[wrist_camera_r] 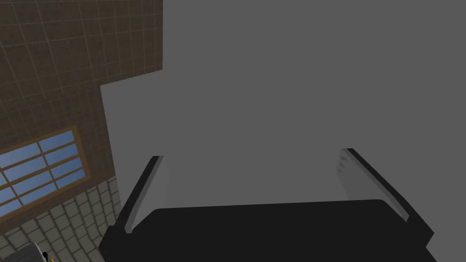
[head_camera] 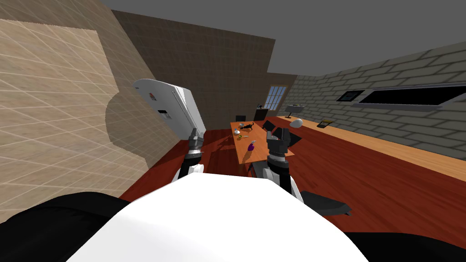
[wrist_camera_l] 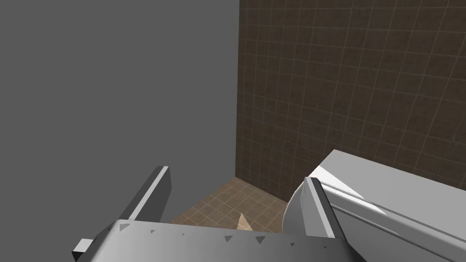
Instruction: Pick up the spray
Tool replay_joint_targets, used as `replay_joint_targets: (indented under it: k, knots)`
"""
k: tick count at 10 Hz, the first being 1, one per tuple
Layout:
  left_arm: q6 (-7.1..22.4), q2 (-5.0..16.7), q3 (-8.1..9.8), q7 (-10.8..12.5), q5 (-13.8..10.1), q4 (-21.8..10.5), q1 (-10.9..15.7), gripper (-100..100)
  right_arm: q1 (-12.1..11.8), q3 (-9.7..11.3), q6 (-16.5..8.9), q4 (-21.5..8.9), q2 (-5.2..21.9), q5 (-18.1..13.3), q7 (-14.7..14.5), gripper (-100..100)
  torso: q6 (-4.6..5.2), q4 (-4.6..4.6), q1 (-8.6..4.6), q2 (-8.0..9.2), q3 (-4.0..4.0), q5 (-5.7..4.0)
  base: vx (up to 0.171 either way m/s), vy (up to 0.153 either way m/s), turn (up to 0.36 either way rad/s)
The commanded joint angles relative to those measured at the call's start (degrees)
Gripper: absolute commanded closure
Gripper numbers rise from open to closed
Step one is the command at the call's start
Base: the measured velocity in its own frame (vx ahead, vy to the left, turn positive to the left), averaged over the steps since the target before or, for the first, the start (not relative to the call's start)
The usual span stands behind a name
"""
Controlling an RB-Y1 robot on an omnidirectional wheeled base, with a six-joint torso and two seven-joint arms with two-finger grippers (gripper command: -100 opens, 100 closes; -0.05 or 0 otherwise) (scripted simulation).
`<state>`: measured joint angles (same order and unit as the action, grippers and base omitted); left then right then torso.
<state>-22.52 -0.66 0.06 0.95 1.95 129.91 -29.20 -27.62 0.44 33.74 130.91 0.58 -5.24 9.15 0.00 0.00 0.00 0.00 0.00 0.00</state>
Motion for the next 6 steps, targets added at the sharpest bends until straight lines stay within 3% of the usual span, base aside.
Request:
replay_joint_targets:
  k: [1,6]
  knots:
    - [0.0,0.0,0.0,0.0,0.0,0.0,0.0,0,-0.3,-1.5,0.1,-1.6,2.2,0.5,-0.8,-100,0.0,0.0,0.0,0.0,0.0,0.0,-0.02,0.099,0.041]
    - [0.0,0.0,-0.02,0.0,0.0,0.0,0.0,0,-0.3,-7.8,0.7,-8.0,6.9,1.7,-4.8,-100,-0.01,0.0,0.97,0.04,0.02,0.22,-0.007,0.234,0.019]
